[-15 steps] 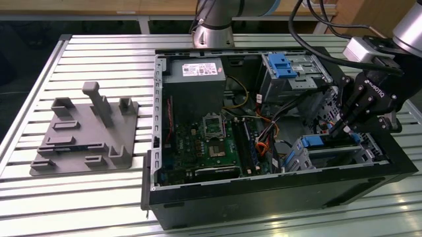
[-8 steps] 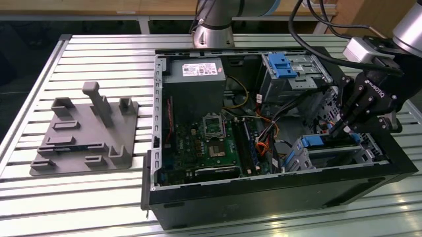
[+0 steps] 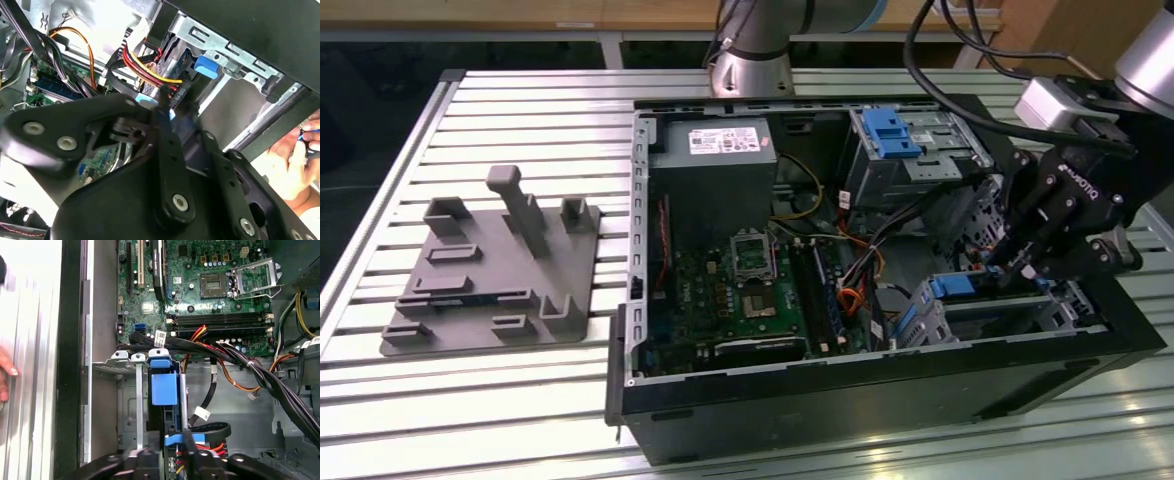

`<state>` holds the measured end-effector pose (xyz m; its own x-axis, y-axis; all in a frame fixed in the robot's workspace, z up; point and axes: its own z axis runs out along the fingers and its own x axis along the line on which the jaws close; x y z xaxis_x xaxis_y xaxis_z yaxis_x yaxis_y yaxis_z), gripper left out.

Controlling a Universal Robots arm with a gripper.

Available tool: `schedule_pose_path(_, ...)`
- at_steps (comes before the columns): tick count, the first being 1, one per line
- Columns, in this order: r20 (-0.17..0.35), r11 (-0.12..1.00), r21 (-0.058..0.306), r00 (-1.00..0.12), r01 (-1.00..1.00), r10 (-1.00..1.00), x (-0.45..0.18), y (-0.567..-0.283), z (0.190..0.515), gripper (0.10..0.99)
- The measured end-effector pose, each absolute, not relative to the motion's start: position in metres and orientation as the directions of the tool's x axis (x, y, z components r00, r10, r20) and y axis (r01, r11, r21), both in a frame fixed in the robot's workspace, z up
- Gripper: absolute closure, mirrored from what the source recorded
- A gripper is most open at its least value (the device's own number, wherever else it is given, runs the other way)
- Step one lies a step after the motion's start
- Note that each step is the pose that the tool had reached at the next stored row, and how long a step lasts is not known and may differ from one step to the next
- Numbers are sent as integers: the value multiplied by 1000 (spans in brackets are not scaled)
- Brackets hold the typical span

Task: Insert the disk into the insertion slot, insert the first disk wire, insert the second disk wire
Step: 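Insert the second disk wire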

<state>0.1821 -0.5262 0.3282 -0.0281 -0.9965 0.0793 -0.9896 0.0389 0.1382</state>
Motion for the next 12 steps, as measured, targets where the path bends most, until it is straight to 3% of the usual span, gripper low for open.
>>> schedule_pose_path(3,79,39,138,-28,-990,-996,182,-526,329,694)
schedule_pose_path(12,79,39,126,-29,-991,-996,178,-526,344,694)
